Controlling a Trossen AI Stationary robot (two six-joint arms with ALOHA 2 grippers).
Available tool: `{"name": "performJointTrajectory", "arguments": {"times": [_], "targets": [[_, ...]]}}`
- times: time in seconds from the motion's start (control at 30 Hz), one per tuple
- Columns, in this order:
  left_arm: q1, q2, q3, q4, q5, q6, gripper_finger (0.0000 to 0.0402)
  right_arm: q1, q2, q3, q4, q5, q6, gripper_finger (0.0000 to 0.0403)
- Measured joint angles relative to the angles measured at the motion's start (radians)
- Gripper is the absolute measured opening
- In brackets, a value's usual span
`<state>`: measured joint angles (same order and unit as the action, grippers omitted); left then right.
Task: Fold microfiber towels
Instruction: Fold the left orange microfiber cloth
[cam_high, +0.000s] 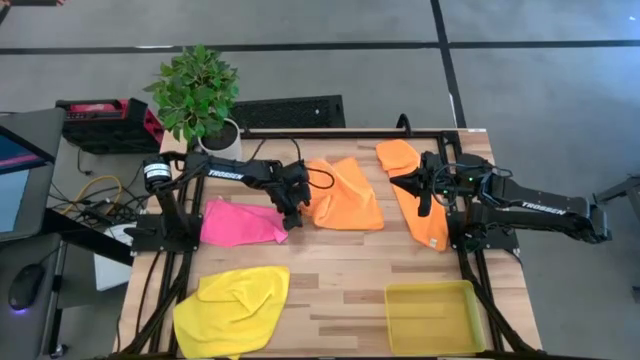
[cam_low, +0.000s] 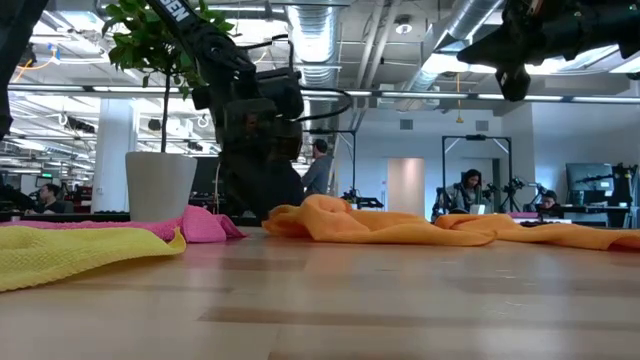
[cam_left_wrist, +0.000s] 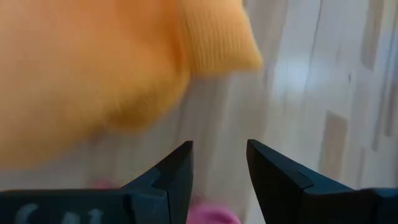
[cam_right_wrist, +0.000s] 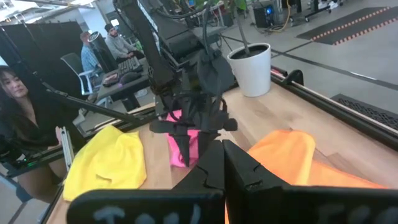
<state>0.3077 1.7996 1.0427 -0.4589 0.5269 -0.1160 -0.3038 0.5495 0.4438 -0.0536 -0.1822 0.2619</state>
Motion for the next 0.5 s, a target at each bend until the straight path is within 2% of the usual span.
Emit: {"name": "performJointTrajectory", "arguments": {"times": [0.1, 0.2, 0.27, 0.4, 0.5], "targets": [[0.005, -0.006, 0.025, -0.025, 0.035, -0.03, 0.0141, 0.0, 0.0, 0.0, 0.0, 0.0, 0.0, 0.0012], [0.009, -0.018, 0.09, -0.02, 0.026, -0.046, 0.0141, 0.0, 0.0, 0.0, 0.0, 0.0, 0.0, 0.0012], [0.009, -0.024, 0.149, -0.025, -0.034, -0.017, 0.0141, 0.0, 0.0, 0.0, 0.0, 0.0, 0.0, 0.0012], [-0.008, -0.016, 0.256, -0.025, -0.276, 0.071, 0.0141, 0.0, 0.0, 0.0, -0.007, 0.0, 0.0, 0.0012], [-0.021, 0.026, 0.288, -0.022, -0.318, 0.104, 0.0141, 0.0, 0.0, 0.0, -0.032, 0.0, 0.0, 0.0012]]}}
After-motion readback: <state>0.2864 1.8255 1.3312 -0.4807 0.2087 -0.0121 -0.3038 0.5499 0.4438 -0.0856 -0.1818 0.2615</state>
